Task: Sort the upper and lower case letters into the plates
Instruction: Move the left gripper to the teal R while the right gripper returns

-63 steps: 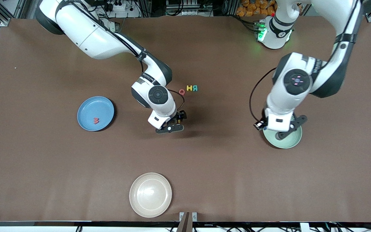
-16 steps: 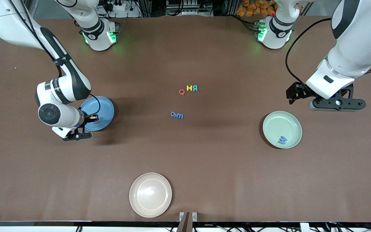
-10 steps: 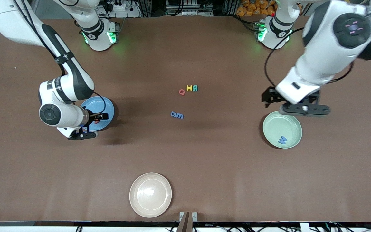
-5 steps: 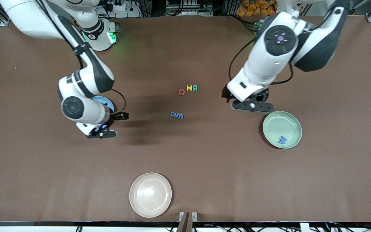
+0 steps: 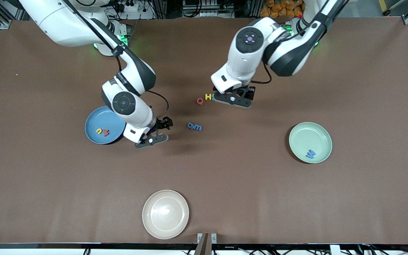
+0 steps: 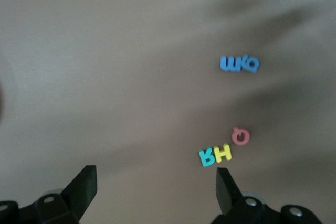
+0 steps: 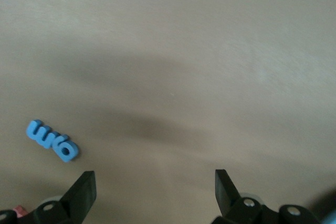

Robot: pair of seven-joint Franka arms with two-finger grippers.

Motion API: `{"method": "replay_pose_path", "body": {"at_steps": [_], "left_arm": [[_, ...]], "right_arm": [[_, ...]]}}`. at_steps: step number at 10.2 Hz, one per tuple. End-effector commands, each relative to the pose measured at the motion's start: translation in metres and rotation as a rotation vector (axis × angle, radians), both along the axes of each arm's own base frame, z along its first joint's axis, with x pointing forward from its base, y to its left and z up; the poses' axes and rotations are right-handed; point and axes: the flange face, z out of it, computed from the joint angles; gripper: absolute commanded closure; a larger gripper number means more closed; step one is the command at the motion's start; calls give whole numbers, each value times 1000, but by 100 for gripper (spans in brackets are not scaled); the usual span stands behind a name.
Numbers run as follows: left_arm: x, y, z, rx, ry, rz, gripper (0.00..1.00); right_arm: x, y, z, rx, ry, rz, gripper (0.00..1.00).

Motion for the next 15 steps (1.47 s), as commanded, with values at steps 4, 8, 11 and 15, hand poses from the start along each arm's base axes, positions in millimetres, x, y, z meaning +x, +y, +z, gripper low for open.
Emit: {"method": "replay_pose_path", "body": {"at_steps": [4, 8, 11, 15], "left_arm": [[-63, -28, -44, 19, -57, -214, 0], [-85, -41, -72, 27, -49, -664, 0], [-115, -39, -115, -22, -125, -843, 0], [-122, -46, -142, -59, -157, -940, 4]], "right_arm": [[-7, 53, -21, 8, -87, 122, 0], [-32, 79, -30, -16, -71, 128, 0], [-26, 69, -33, -20, -64, 105, 0], [6, 16, -28, -56, -42, 19, 0]]}}
